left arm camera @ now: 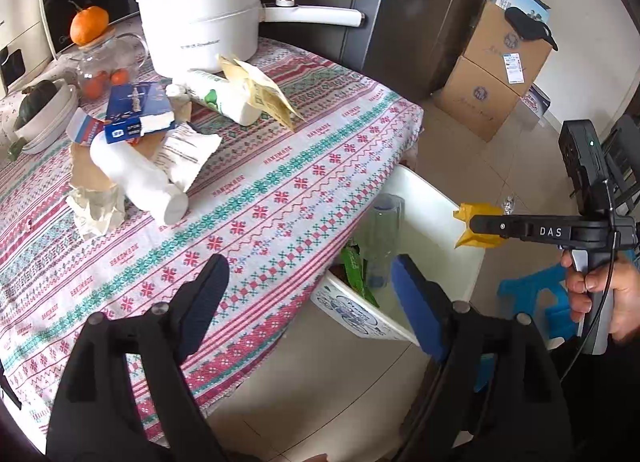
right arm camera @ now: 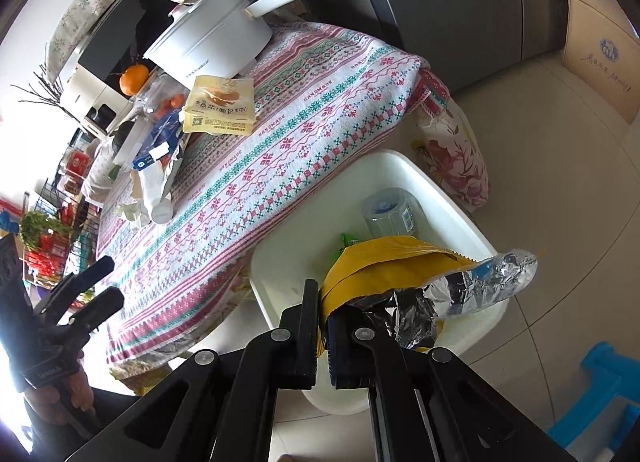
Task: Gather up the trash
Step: 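Open the right tool to drop the yellow bag and foil into the basin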
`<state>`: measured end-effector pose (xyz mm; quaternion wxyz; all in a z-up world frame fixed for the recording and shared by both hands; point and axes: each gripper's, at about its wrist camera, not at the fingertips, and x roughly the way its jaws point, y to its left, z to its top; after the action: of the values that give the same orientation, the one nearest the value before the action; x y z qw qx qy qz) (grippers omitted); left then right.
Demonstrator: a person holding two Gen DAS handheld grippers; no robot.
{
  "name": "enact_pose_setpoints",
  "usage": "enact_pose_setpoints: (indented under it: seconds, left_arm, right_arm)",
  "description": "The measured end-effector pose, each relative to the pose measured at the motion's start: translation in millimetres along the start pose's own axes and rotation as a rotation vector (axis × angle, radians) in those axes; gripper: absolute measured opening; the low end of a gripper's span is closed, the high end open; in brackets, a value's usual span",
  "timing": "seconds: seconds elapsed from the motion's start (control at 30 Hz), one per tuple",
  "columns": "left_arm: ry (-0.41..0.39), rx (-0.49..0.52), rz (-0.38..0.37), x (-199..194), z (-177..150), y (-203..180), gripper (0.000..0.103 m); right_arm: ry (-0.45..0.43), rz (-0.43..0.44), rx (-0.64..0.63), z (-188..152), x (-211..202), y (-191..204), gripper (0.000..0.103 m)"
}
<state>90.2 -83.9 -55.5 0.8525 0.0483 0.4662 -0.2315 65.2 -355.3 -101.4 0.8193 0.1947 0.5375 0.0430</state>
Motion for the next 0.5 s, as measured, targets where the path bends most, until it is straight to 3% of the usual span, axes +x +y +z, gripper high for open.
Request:
enact_pose_setpoints:
  seconds: [0.5]
  left_arm:
    - [-0.023,-0.088,0.046,-16.6,-6.3,42.6,0.087]
  right_arm:
    - [0.092,-0.073,-0.020,6.8,48.9,10.7,0.008]
